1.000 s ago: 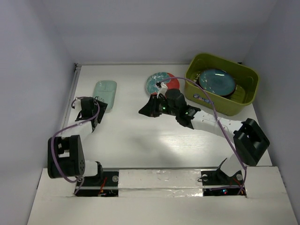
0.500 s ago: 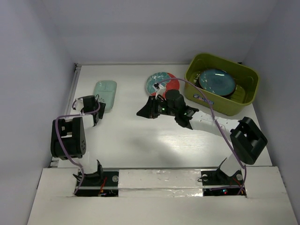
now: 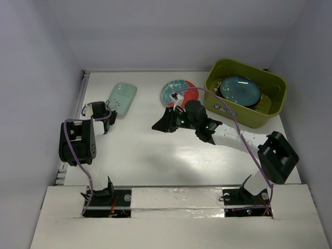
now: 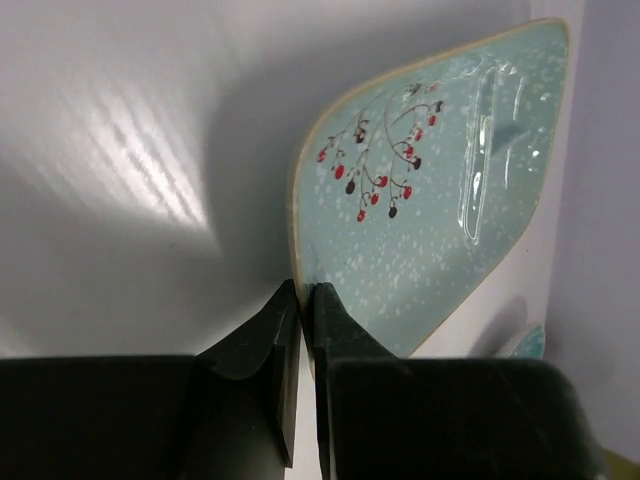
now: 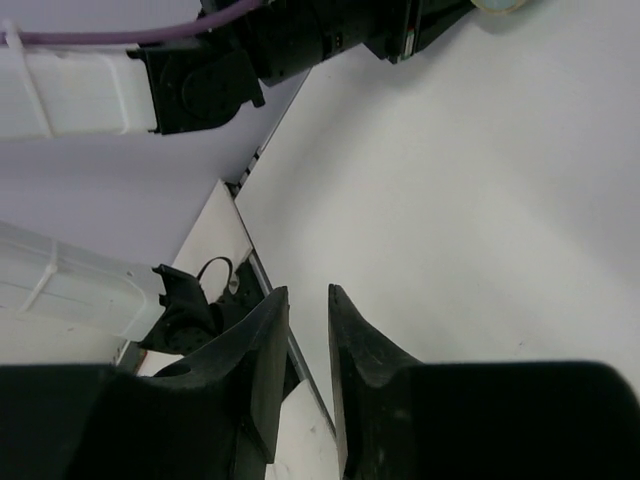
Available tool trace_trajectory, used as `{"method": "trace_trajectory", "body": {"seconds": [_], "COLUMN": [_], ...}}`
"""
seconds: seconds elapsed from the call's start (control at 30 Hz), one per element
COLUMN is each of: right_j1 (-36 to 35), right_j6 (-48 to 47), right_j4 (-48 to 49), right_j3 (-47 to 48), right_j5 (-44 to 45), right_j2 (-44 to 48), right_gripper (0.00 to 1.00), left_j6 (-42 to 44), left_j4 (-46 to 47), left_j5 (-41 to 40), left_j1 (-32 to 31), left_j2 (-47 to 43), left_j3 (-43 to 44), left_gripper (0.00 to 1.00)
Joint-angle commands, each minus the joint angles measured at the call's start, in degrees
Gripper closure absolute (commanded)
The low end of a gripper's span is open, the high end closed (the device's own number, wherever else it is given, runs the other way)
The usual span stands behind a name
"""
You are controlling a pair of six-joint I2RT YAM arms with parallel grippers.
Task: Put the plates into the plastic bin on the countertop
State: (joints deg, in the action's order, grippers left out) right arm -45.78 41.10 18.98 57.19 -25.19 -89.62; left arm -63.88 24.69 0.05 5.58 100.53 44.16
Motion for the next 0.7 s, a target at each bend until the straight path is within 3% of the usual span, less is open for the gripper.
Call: {"method": "trace_trajectory", "body": {"seconds": [0.0, 0.27, 0.37, 0.67], "right_j1": [0.25, 0.78, 0.78, -0.45], "right_j6": [-1.55, 1.51, 5.03, 15.50], "right_j4": [2.29, 2.46, 3.34, 9.49], "right_j3": [-0.59, 0.82, 1.34, 6.52], "right_j5": [1.37, 4.00, 5.41, 5.50], "right_j2": [2.00, -1.07, -4.23, -16.10], "right_gripper": [0.71, 0.24, 0.15, 0.08], "left_j6": [-0.02, 3.58, 3.23, 1.38], "left_j4": [5.63, 6.60, 7.21, 7.57], "left_j5": [2.76, -1.81, -0.76, 8.29], "left_j1": [-0.22, -0.22, 0.30, 0.30], "left_j2": [-1.21, -23.78, -30.20, -45.94], "left_j3": [-5.30, -15.24, -19.28, -27.99], "left_gripper": [1.00, 1.00, 1.00, 1.00]}}
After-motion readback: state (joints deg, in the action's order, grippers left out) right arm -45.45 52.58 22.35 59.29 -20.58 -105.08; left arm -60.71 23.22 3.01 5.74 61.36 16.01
